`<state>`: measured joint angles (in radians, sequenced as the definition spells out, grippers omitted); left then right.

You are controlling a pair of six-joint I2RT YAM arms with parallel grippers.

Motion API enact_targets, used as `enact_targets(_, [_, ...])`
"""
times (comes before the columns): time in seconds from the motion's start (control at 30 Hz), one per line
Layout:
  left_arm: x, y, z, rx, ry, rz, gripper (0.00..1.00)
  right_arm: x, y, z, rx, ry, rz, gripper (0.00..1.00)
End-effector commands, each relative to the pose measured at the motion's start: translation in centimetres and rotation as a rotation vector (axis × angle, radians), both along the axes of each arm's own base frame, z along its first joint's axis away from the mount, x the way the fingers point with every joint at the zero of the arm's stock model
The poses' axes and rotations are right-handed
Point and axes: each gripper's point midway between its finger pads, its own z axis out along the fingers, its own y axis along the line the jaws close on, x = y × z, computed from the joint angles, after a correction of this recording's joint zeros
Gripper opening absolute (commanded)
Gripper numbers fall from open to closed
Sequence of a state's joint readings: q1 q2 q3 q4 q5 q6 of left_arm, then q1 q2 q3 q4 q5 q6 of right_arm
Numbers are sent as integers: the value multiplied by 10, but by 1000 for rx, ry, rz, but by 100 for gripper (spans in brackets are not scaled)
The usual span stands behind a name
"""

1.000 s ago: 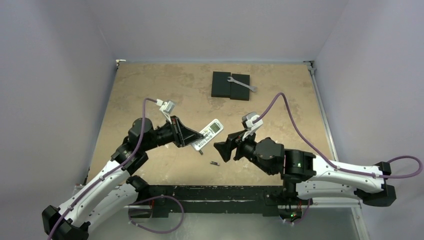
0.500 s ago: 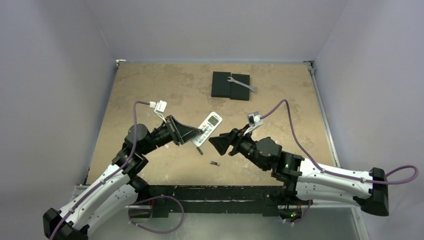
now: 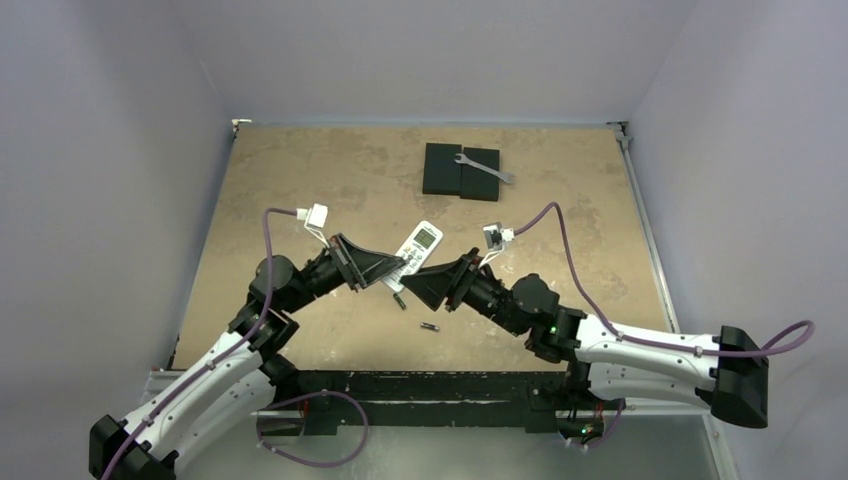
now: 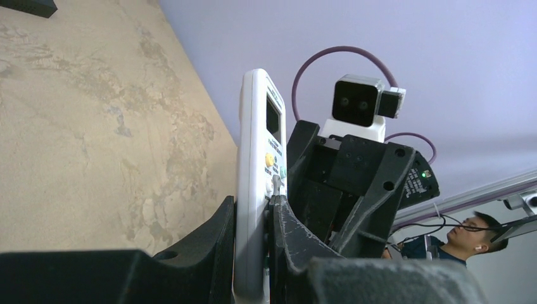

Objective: Load the batteries into the remote control

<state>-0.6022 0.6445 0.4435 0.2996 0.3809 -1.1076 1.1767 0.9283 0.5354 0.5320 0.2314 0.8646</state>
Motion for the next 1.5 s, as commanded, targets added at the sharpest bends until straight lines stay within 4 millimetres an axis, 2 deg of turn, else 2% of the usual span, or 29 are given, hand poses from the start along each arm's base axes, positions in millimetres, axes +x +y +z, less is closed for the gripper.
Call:
enact_targets(0.0, [-1,4,27,-84,-74,15,0,-6,9,22,112,-7,55,60])
enact_targets(0.23, [-3,5,33,-108,-84,14,0,-5,13,21,136,1,59,53])
enact_targets(0.7, [-9,3,26,-199,-50,-28,0,0,20,21,154,12,47,43])
enact_targets(0.9, [-10,4,24,-202,-48,-34,0,4,18,18,139,13,22,29])
enact_targets(0.97, [-11,4,23,-201,-46,-35,0,5,18,16,127,11,15,20])
enact_targets(1.03, [-11,4,21,-196,-41,-34,0,6,18,17,113,4,9,3])
enact_targets(1.07, [-10,4,20,-192,-35,-32,0,7,18,17,100,-1,6,0])
enact_targets(1.2, [-8,2,14,-167,-14,-25,0,10,16,14,46,-19,-13,0])
enact_targets(1.37, [-4,2,9,-127,0,-12,21,13,8,10,-28,-48,-44,0])
enact_targets(1.47, [-3,2,8,-101,-4,-3,41,15,4,4,-99,-69,-61,0])
